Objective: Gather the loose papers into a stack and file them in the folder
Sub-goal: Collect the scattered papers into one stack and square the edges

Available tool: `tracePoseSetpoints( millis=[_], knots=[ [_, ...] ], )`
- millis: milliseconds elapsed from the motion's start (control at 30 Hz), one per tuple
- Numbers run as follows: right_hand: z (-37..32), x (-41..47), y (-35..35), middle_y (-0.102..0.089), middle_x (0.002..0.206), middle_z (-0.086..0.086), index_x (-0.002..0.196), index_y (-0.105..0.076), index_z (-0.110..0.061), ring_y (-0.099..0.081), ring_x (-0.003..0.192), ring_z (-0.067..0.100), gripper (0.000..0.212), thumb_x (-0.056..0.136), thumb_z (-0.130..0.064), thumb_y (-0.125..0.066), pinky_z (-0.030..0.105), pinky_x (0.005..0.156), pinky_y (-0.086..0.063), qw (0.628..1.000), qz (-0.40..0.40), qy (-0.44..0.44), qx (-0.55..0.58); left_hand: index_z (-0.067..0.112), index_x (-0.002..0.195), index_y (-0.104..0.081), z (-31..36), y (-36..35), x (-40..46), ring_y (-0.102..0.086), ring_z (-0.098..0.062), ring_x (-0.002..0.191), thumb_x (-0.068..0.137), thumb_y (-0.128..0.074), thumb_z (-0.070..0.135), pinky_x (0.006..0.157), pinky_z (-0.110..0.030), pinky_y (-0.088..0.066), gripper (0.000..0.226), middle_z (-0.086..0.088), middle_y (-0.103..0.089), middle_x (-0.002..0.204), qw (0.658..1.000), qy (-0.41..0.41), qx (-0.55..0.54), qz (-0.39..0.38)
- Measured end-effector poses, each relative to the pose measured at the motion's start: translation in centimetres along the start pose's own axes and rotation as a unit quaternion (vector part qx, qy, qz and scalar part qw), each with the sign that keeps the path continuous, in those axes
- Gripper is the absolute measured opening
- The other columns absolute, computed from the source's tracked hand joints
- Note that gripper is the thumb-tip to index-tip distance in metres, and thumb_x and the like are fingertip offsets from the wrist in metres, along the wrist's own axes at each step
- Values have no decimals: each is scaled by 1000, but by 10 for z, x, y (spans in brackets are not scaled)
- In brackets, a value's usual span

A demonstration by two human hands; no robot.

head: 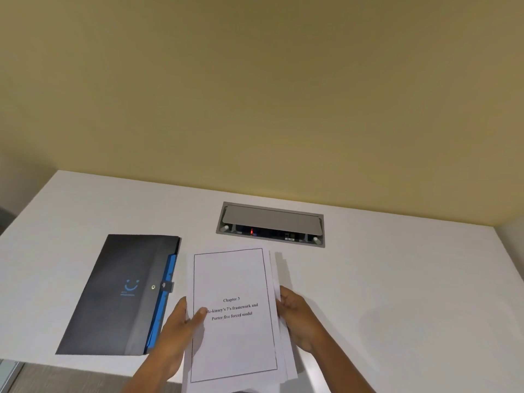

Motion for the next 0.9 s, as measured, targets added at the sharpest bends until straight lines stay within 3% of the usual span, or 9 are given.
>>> tracePoseSetpoints(
  millis=[100, 233, 333, 400, 500, 600, 667, 767, 900],
  knots=[
    [-3, -2, -4, -74, 136, 8, 136, -70, -27, -71, 125, 31, 32, 106, -20, -61, 55, 109, -55, 1000, -13, -19, -7, 37, 135, -46, 1, -7, 6, -38, -26, 145, 98, -60, 38, 114, -50, -33, 39, 6, -48, 151, 1000, 7, 26, -6],
    [-4, 0, 7, -75, 135, 5, 130, -74, -30, -71, 124, 28, 42, 105, -55, -51, 46, 113, -50, 998, 23, -61, 15, 24, 159, -21, 9, -16, 12, -26, -30, 153, 101, -54, 37, 120, -50, -25, 68, -1, -25, 168, 999, 16, 30, -3],
    [-7, 2, 17, -72, 139, -9, 130, -73, -37, -67, 131, 17, 63, 100, -76, -35, 41, 110, -53, 994, 62, -83, 44, 23, 153, -31, 21, -27, 15, -35, -32, 148, 103, -52, 32, 117, -53, -31, 55, -3, -37, 161, 998, 0, 52, -17],
    [-14, 0, 20, -63, 145, -19, 136, -66, -36, -54, 143, 15, 50, 102, -67, -46, 43, 122, -42, 994, 87, -72, 3, 22, 150, -35, 31, -35, 16, -41, -31, 144, 104, -51, 29, 117, -53, -35, 49, -2, -46, 156, 998, -14, 54, -24],
    [-32, 2, 22, -73, 126, -15, 121, -64, -32, -64, 127, 14, 17, 107, -32, -54, 27, 99, -51, 988, 129, 11, -87, 23, 150, -34, 50, -47, 18, -42, -29, 142, 104, -49, 27, 114, -51, -37, 49, 1, -46, 153, 997, -39, 61, -25],
    [-49, 0, 25, -73, 111, -7, 111, -63, -30, -69, 107, 19, 16, 106, -18, -54, 24, 82, -51, 973, 194, 65, -105, 28, 152, -32, 72, -54, 20, -47, -22, 136, 104, -49, 29, 110, -42, -42, 51, 10, -50, 145, 995, -82, 52, -6],
    [-58, -4, 29, -74, 107, 0, 106, -64, -32, -70, 103, 23, 19, 104, -15, -57, 25, 80, -54, 965, 229, 95, -86, 46, 136, -45, 87, -58, 18, -59, -14, 120, 104, -50, 28, 94, -31, -52, 37, 24, -61, 127, 992, -119, 40, 3],
    [-68, -11, 30, -75, 109, -18, 109, -64, -48, -71, 102, 2, 37, 105, -12, -57, 20, 78, -58, 957, 246, 141, -59, 72, 109, -45, 104, -63, 14, -63, 0, 105, 104, -49, 27, 65, -16, -57, 46, 35, -63, 109, 985, -171, 36, -6],
    [-64, -19, 25, -71, 115, -26, 114, -59, -58, -67, 108, -7, 46, 108, -13, -54, 8, 82, -55, 947, 263, 176, -52, 80, 114, -36, 99, -67, 15, -58, 16, 104, 104, -49, 28, 65, -6, -54, 54, 40, -59, 109, 981, -192, 34, -6]
  ],
)
Point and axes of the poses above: each hand's wrist, its own x-axis towards the middle knuckle, its own y-axis out of the back of the hand, z = x × y, the point moved 7 cm from there along x, towards the middle knuckle
